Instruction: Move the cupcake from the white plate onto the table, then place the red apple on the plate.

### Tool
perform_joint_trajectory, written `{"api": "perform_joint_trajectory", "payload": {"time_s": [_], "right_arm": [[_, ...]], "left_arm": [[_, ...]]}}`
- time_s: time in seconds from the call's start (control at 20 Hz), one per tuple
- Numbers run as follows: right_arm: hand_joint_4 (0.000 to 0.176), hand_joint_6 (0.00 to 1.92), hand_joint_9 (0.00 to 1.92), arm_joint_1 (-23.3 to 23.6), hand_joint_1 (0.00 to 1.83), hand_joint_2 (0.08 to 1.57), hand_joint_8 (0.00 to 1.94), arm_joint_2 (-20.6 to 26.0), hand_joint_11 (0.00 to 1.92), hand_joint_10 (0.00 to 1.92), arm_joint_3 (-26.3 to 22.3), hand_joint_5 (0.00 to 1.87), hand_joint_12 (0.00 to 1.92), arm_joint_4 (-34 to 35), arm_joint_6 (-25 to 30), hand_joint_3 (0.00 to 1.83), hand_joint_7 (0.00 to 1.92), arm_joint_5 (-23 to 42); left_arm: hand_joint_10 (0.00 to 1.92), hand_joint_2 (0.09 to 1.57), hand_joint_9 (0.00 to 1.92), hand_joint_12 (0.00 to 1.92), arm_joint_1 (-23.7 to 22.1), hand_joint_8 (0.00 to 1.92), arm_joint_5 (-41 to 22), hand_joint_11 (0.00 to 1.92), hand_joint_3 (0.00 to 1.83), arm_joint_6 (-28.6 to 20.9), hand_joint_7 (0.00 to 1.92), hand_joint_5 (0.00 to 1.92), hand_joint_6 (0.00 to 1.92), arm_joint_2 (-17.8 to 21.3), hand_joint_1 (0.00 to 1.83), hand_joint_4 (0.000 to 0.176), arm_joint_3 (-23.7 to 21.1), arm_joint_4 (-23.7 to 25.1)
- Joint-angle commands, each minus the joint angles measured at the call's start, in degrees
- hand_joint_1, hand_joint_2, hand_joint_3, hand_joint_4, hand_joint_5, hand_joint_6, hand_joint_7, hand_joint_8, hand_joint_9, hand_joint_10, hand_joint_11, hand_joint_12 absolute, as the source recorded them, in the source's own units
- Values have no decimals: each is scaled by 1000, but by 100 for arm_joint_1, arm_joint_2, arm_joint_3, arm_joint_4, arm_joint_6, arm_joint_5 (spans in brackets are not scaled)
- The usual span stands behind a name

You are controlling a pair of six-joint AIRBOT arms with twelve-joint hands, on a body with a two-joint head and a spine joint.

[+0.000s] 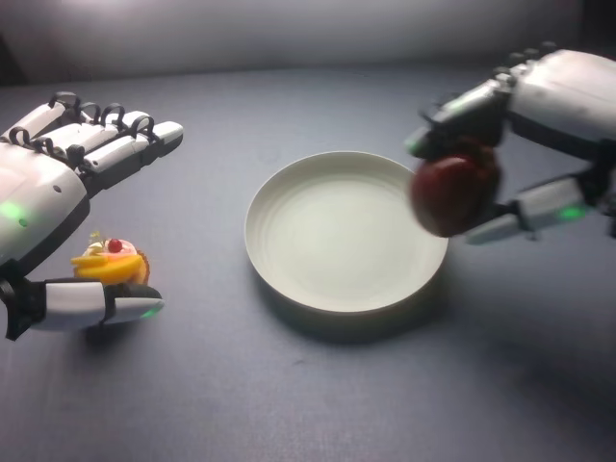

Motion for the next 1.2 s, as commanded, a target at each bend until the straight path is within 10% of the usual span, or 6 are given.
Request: {"api": "perform_joint_trajectory", "payload": {"time_s": [0.0, 0.3, 0.45, 0.6, 0.85, 1.15], "right_arm": [[0, 735, 1021, 125, 1387, 1058, 623, -84, 830, 1075, 81, 1055, 898, 97, 24, 0, 1164, 477], [0, 684, 1104, 361, 1400, 1026, 282, -1016, 860, 1003, 634, 1120, 1091, -260, 24, 2, 1288, -629], [0, 296, 890, 391, 1373, 1061, 804, -1240, 450, 542, 852, 895, 1123, -262, 24, 6, 1091, -895], [167, 2, 188, 512, 881, 955, 13, -1239, 39, 11, 833, 92, 829, -260, 25, 0, 91, -869], [158, 0, 5, 377, 668, 940, 0, -802, 0, 0, 325, 0, 34, 185, 25, 11, 1, -160], [174, 0, 0, -621, 417, 979, 0, -54, 0, 0, -361, 0, 0, 1080, 30, 0, 0, 1384]], "left_arm": [[2, 866, 273, 896, -49, 1, -700, 0, 1, -26, 222, 214, 1, 68, 792, 91, -3, 88], [1, 857, 276, 810, -93, 8, -729, 0, 0, -27, 230, 212, 5, 48, 790, 101, 8, 149], [3, 860, 300, 811, -167, 8, -651, 0, 0, -27, 296, 213, 0, -21, 779, 102, 59, 188], [1, 852, 259, 728, -178, 1, -644, 0, 0, -30, 244, 185, 1, -51, 760, 109, 69, 188], [0, 843, 237, 652, -91, 0, -798, 4, 2, -93, 221, 151, 0, -32, 756, 128, 6, 139], [0, 877, 142, 535, 206, 0, -1332, 0, 9, -310, 104, 26, 0, 61, 786, 146, -130, 31]]}}
